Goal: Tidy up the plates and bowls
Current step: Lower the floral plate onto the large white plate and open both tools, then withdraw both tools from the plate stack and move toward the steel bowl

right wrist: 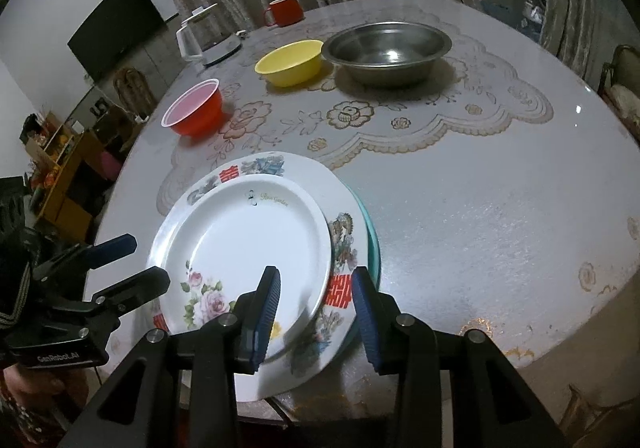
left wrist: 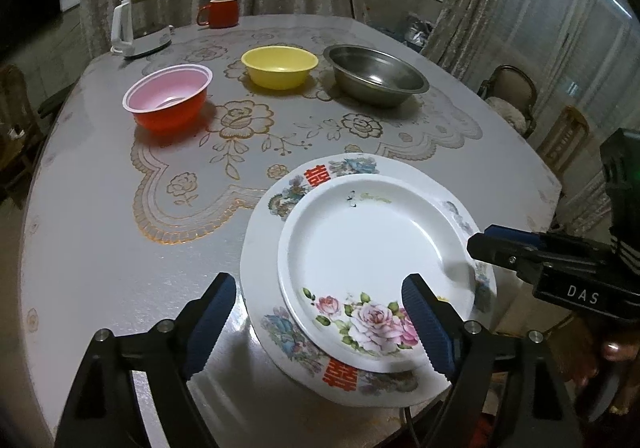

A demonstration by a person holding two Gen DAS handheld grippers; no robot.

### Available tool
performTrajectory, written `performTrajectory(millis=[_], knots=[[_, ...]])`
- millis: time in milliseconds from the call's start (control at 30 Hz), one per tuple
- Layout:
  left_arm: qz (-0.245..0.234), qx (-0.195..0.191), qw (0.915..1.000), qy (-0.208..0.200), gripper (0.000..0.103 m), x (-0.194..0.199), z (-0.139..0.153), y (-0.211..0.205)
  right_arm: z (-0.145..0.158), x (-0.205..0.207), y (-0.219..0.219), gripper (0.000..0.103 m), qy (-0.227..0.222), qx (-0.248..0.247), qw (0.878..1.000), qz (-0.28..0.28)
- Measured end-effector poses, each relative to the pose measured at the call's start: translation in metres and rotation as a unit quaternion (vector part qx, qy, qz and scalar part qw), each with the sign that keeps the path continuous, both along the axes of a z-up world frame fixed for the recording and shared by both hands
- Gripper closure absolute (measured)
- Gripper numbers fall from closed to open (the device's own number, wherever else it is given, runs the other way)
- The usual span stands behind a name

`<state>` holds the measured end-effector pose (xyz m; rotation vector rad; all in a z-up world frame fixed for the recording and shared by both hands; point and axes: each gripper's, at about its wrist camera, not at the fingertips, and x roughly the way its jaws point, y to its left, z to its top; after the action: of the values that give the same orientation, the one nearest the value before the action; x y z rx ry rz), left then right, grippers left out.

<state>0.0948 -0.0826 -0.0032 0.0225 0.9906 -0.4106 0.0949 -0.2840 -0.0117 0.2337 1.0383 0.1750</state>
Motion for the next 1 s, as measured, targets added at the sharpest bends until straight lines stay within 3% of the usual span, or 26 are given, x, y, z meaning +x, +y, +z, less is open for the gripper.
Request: performTrajectory(millis=[633,733,867,1000], knots=[[0.026,0.01,0.9995,-0.015,0.01,0.031,0.011,-0.012,0.001,0.021,-0.031,0.066,-0.028,0.017,0.999,-0.013],[0.034,-0.008,0.9991,-0.026,0.01,0.035,0.015,-0.014,0.0,0.029,-0.039,0.066,-0.038,0.021,0.999,-0.014],[0.049,-0.044,0.9972,-0.038,0.007,0.041,0.02,-0.011,0.0,0.041,-0.053,0.066,-0.09,-0.012,0.995,-0.032],[0.06,-0.047,0.9964,-0.036,0.006,0.05,0.019,-0.011,-0.006,0.053,-0.066,0.066,-0.086,-0.011,0.995,-0.048]])
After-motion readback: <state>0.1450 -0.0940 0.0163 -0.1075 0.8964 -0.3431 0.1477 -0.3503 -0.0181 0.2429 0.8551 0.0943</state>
